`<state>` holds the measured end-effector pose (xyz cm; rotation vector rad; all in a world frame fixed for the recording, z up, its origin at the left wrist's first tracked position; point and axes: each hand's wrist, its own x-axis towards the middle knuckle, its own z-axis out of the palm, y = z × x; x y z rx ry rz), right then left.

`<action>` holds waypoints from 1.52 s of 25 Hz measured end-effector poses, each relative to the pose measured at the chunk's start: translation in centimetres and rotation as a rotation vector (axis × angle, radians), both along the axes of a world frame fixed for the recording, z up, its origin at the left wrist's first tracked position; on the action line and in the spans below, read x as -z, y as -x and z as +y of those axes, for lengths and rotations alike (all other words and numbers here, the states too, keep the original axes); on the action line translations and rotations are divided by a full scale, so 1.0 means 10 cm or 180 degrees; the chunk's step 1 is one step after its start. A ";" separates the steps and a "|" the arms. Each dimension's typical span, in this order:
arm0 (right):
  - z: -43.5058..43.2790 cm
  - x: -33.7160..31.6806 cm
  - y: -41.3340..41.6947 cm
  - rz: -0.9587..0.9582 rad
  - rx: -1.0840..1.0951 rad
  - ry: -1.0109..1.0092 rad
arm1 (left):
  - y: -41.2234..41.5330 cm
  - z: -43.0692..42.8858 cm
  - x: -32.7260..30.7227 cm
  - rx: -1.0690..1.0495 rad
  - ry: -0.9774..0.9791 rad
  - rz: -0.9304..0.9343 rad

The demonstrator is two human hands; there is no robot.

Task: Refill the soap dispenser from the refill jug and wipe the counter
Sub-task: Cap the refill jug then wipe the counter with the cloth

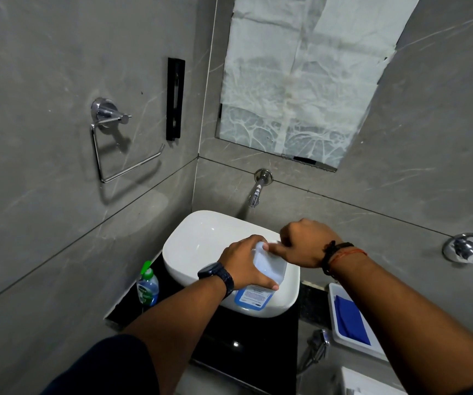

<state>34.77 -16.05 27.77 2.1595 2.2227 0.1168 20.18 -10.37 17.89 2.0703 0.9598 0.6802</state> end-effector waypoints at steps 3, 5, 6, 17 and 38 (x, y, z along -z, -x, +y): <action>0.02 0.01 -0.02 0.0130 -0.0004 0.0077 | 0.01 0.01 -0.01 -0.0004 0.0058 -0.0063; 0.02 0.02 -0.01 0.0188 -0.0226 0.0153 | 0.01 0.01 -0.04 0.0085 0.0043 -0.0022; 0.03 0.02 -0.01 0.0154 -0.0253 0.0140 | 0.01 0.02 -0.06 0.0120 0.0060 -0.0026; 0.04 0.00 -0.09 0.0231 0.0017 -0.0344 | 0.02 0.04 -0.23 0.0256 0.0309 -0.0258; 0.19 0.24 -0.03 0.0944 0.1058 -0.1083 | -0.17 0.11 -0.26 -0.0168 -0.0091 -0.0095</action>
